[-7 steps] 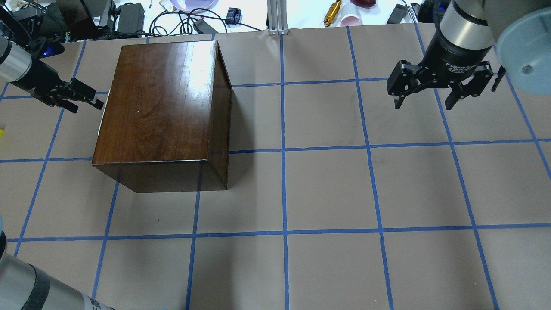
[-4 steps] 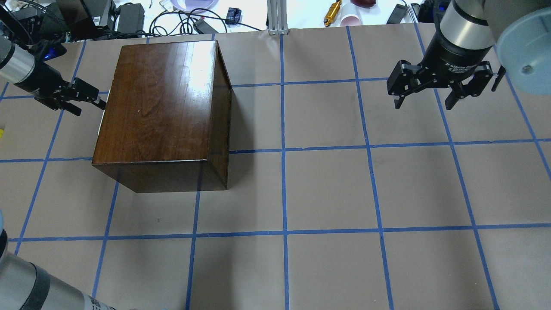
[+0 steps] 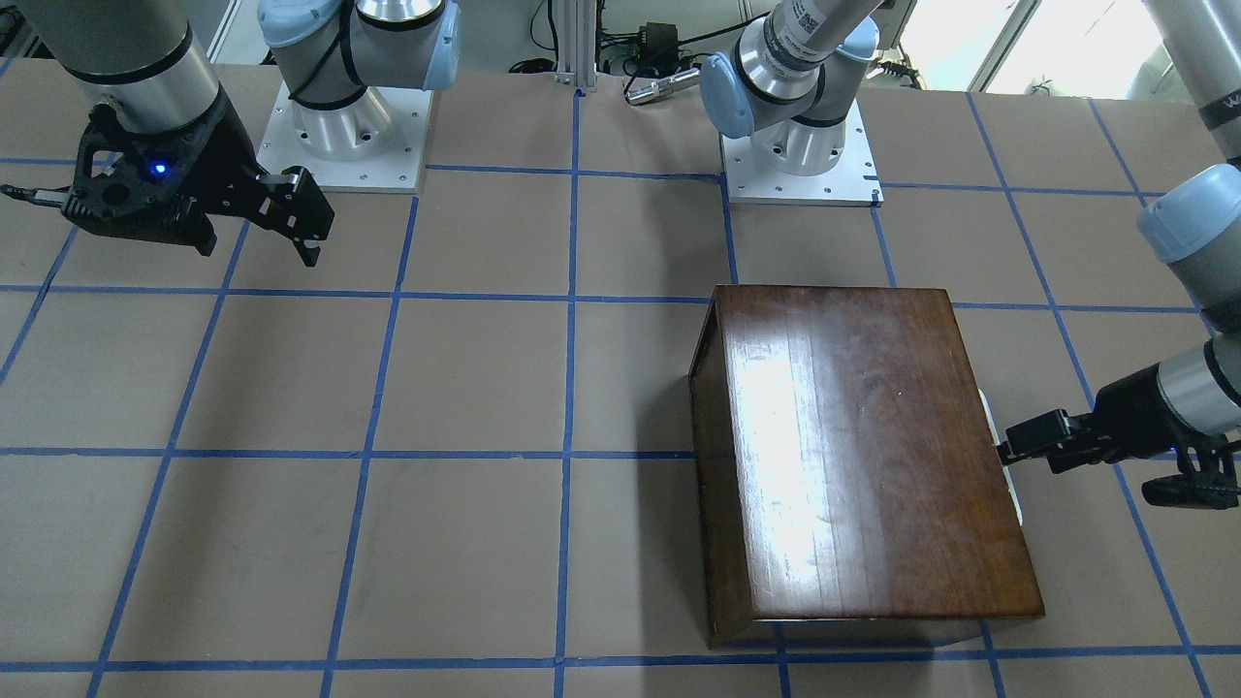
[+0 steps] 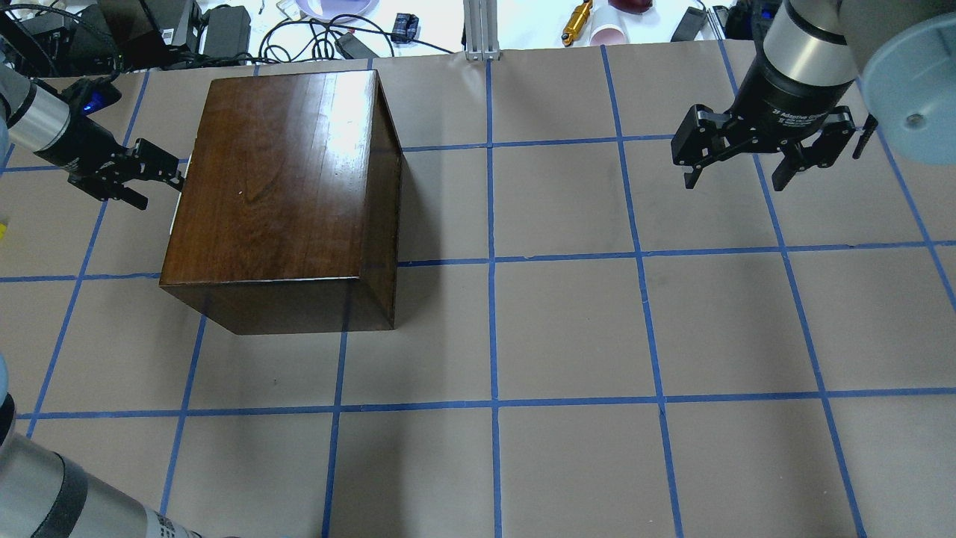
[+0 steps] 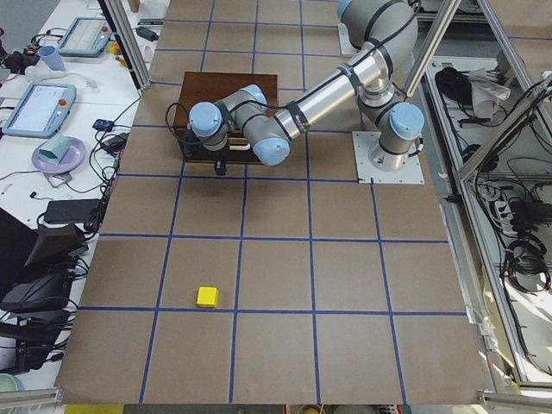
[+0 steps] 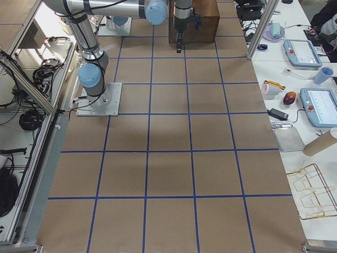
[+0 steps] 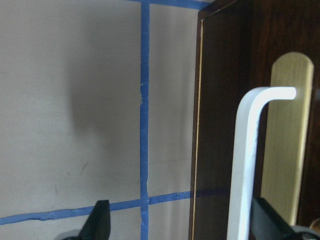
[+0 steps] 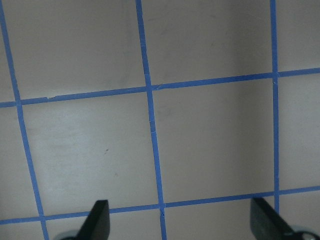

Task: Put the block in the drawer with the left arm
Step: 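Hook the left gripper onto the white drawer handle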

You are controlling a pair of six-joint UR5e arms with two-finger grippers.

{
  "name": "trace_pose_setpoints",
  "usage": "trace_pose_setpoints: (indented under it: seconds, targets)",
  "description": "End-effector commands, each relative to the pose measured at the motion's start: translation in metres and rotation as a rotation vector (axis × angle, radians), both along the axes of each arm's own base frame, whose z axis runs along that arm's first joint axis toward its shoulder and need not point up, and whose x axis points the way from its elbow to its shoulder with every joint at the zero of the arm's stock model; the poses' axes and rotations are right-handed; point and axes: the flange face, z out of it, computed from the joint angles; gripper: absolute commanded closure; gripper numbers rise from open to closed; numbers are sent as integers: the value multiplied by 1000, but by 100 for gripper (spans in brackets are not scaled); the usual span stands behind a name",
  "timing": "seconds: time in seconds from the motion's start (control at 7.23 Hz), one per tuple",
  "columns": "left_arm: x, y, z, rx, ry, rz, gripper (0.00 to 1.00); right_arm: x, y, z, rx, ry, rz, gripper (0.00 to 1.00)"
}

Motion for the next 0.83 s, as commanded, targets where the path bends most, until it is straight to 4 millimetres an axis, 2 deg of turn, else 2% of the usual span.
trace_pose_setpoints:
  seconds: [0.0,0.69]
  targets:
    - [-2,2,-5,9,4,1,0,0,0,0,0,0,0,0]
    - [1,-2,-6,2,-12,-4,0,0,0,0,0,0,0,0]
